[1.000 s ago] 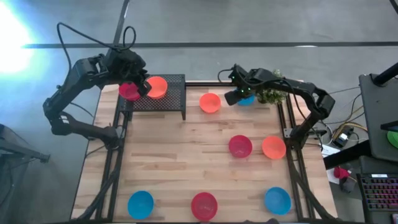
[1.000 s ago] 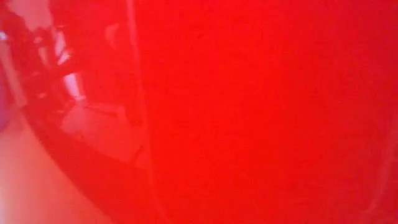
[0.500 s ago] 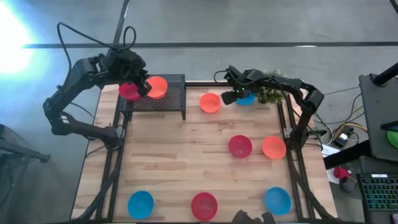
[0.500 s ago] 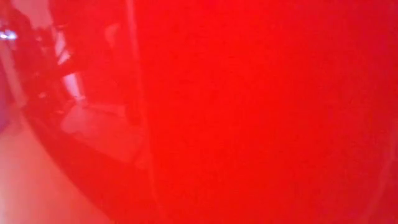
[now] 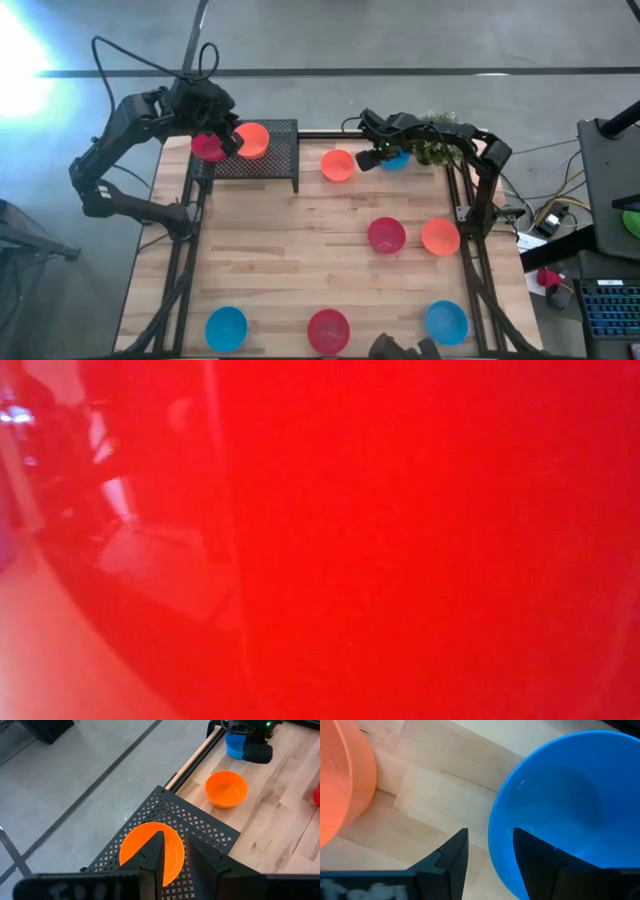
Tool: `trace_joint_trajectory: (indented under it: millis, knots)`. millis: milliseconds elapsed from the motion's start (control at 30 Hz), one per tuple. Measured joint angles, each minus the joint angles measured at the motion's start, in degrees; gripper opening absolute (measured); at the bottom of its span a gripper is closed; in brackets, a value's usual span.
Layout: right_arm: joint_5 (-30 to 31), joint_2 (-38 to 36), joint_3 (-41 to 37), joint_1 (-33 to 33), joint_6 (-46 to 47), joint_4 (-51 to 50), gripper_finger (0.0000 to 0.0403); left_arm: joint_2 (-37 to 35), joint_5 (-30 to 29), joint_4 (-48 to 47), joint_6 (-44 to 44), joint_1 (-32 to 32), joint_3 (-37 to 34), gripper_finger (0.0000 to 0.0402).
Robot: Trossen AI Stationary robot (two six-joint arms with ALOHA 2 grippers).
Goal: Pick & Place Mini bowls
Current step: Put the top blue bowl on the shelf
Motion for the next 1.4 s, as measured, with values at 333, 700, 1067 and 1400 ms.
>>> trace_joint_trajectory:
  millis: [333,700,1067,1400]
  knots:
    - [0.0,0.1,0.0,0.0,-2.5,0.0,0.0074,0.0,0.0,0.0,-0.2,0.0,0.0,0.0078]
    - [0.2,0.1,-0.1,0.0,-3.8,0.1,0.0010,0.0,-0.1,0.0,-0.3,0.0,0.0,0.0078]
    - [1.1,-2.5,4.3,2.3,-8.3,-1.6,0.0008,0.0,-0.1,0.0,-0.8,0.0,0.0,0.0078]
    - [5.0,-8.5,9.3,11.0,-16.9,-9.9,0.0008,0.0,-0.1,0.0,-1.0,0.0,0.0,0.0078]
